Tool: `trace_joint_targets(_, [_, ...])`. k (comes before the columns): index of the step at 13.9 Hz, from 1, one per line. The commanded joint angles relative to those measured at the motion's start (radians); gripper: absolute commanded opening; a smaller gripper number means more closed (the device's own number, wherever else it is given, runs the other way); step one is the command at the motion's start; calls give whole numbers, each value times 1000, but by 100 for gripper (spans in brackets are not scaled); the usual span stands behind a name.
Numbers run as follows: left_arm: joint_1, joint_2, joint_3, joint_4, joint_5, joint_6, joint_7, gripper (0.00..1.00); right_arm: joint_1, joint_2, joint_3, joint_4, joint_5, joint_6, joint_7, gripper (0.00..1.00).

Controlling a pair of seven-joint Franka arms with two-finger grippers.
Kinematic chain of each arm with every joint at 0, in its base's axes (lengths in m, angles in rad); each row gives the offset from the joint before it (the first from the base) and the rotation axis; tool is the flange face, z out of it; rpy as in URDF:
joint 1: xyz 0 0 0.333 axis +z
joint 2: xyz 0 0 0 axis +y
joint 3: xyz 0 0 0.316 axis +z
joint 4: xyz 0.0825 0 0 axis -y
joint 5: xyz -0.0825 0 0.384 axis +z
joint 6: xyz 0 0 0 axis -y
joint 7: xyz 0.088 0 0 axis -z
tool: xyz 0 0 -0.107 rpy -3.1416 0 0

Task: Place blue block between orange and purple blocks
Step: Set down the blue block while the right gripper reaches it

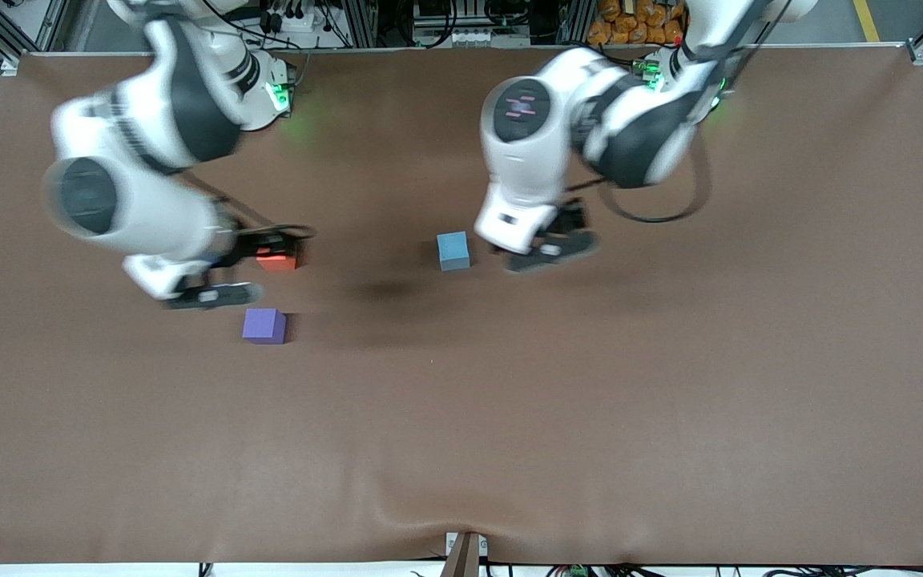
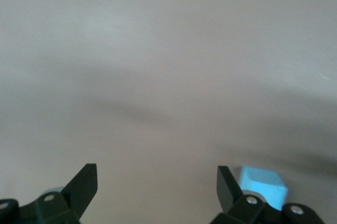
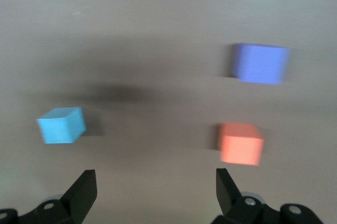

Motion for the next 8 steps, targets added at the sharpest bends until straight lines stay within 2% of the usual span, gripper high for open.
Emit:
trace_joint_targets(1, [106, -85, -14, -34, -8, -48, 62, 100, 138, 24, -13, -75, 59, 176, 57, 100])
trace_joint_targets(4, [236, -148, -14, -33, -37, -50, 182, 100, 294, 122, -13, -73, 60, 368, 166, 100])
trace_joint_targets(8, [371, -209, -14, -34, -89, -79, 414, 100, 393, 236, -16, -73, 46, 520, 285, 100])
